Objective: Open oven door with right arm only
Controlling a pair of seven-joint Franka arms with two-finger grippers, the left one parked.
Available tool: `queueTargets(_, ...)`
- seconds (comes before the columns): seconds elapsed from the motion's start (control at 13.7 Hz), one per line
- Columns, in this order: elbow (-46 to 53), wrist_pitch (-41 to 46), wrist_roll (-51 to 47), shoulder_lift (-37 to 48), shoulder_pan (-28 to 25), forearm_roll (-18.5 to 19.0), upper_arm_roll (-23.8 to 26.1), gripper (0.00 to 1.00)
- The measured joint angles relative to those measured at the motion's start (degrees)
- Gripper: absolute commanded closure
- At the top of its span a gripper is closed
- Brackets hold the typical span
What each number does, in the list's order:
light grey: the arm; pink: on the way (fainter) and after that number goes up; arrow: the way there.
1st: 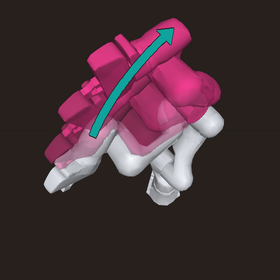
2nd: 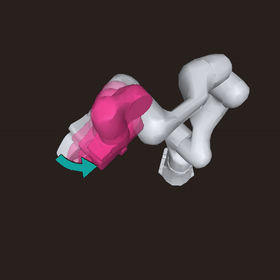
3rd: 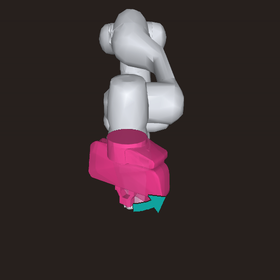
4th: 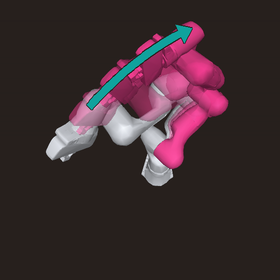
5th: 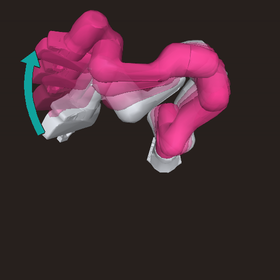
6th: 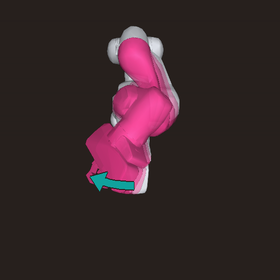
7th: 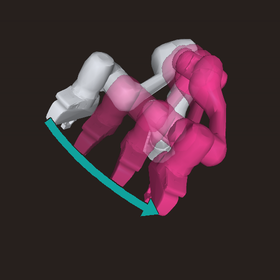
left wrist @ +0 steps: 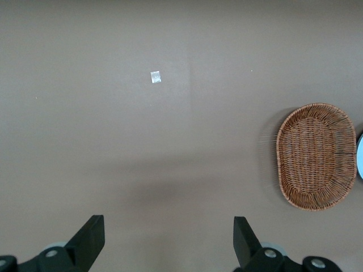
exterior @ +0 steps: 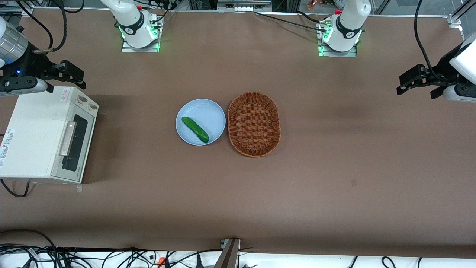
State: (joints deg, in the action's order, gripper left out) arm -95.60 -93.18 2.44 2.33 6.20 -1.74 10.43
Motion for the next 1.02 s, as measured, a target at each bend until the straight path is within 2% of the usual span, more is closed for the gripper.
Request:
queueTargets(0.8,-0.1,0.2,1.9,-0.1,0.1,0.0,0.0,0.02)
queueTargets(0.95,-0.7,-0.3,2.6,-0.7,0.4,0.4,0.0,0.11)
queueTargets(1.02,-1.3,-1.5,3.1,-1.5,0.6,1.3,-0.2,0.24)
